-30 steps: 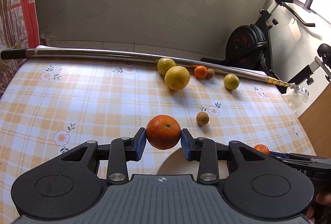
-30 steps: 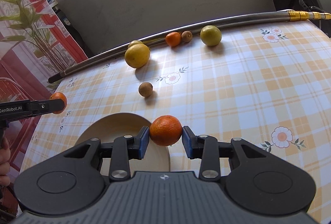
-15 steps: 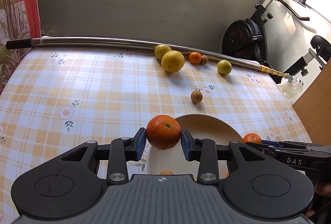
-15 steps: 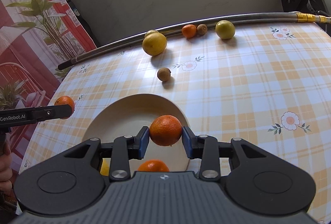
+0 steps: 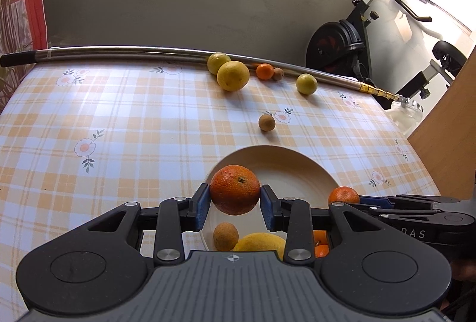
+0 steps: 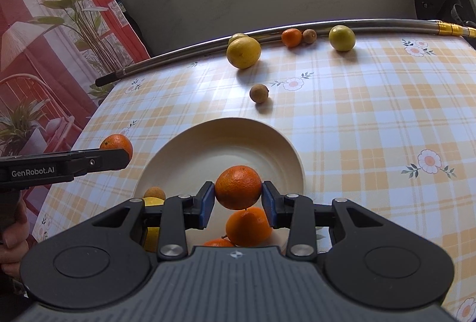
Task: Organize fruits
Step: 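Carry both oranges over the white plate with both tools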
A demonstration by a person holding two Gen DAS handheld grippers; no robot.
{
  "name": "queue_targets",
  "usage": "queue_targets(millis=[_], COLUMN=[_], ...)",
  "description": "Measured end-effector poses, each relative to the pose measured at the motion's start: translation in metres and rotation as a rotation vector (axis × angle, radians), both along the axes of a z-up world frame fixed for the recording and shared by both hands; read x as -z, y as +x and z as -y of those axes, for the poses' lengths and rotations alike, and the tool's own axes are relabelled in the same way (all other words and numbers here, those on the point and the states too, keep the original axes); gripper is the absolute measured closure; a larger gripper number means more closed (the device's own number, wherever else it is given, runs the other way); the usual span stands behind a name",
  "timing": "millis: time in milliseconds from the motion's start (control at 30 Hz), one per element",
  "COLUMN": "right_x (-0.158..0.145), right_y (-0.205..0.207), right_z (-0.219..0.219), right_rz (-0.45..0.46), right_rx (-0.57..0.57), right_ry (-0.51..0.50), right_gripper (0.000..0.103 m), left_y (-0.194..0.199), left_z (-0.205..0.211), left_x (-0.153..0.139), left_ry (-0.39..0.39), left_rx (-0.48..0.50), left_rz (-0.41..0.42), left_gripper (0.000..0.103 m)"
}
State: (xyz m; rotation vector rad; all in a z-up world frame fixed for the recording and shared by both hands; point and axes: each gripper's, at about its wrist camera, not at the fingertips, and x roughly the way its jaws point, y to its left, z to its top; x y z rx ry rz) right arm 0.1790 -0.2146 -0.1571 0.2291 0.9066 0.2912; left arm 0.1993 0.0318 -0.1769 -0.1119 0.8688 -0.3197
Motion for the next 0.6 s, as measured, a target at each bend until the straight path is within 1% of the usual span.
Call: queue_targets(millis=[233, 400, 500, 600], right_x=[0.0, 0.003, 0.003, 0.005], right_y=[-0.005, -0.006, -0.003, 0.001], right_z=[-0.001, 0.006, 0.011, 0.012], right_rz=[-0.002, -0.001, 0.008, 0.026], right_rx=[-0.004, 0.03, 0.053, 0.053], right_ry=[-0.008, -0.011, -0.039, -0.068], right_gripper=[0.066, 0.066, 0.066, 0.066], left_y=[-0.001, 0.0, 0.004, 0.011], left_z=[0.0, 0.001, 0.004, 0.009], left_x=[0.008, 0.01, 0.011, 0.014], left_ry=[0.002, 0.009, 0.022, 0.042], left_rx=[-0.007, -0.005, 0.0, 0.011], left_rz=[-0.016, -0.019, -0.013, -0.01], left_gripper=[0.065, 0.065, 0.065, 0.065])
